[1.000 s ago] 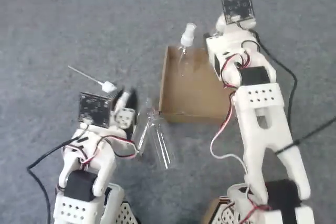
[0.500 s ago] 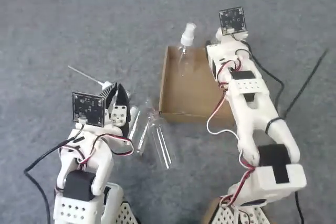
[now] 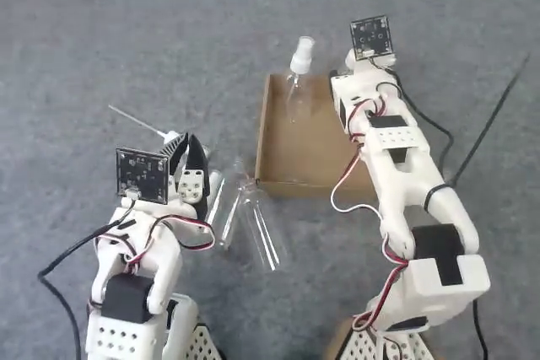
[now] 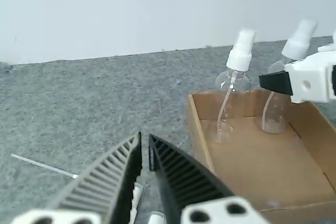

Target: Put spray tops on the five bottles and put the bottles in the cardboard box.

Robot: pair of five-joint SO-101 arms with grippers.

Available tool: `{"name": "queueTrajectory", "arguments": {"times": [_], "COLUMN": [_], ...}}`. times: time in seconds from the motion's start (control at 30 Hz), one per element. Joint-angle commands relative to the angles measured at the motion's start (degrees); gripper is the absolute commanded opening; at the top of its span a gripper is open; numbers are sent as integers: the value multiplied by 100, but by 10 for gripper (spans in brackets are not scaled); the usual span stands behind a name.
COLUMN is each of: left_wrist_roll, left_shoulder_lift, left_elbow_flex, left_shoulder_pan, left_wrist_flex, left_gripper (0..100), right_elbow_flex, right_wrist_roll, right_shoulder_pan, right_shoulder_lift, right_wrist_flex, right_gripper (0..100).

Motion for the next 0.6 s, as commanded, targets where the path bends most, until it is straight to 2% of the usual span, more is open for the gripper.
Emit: {"name": "queueTrajectory", "arguments": {"times": [0.0, 0.57], "left_wrist_roll": [9, 9], "left_shoulder_lift": [-70, -70], "left_elbow_flex": [-31, -31], "left_shoulder_pan": [-35, -53], "left_wrist_flex": [-149, -149], "left_gripper": [12, 12], "right_elbow_flex": [-237, -88], "right_wrist_roll": [62, 62], "right_shoulder_pan": [22, 22], "right_shoulder_lift": [-92, -84], "right_wrist_flex": [92, 84], "right_gripper": [11, 11]}}
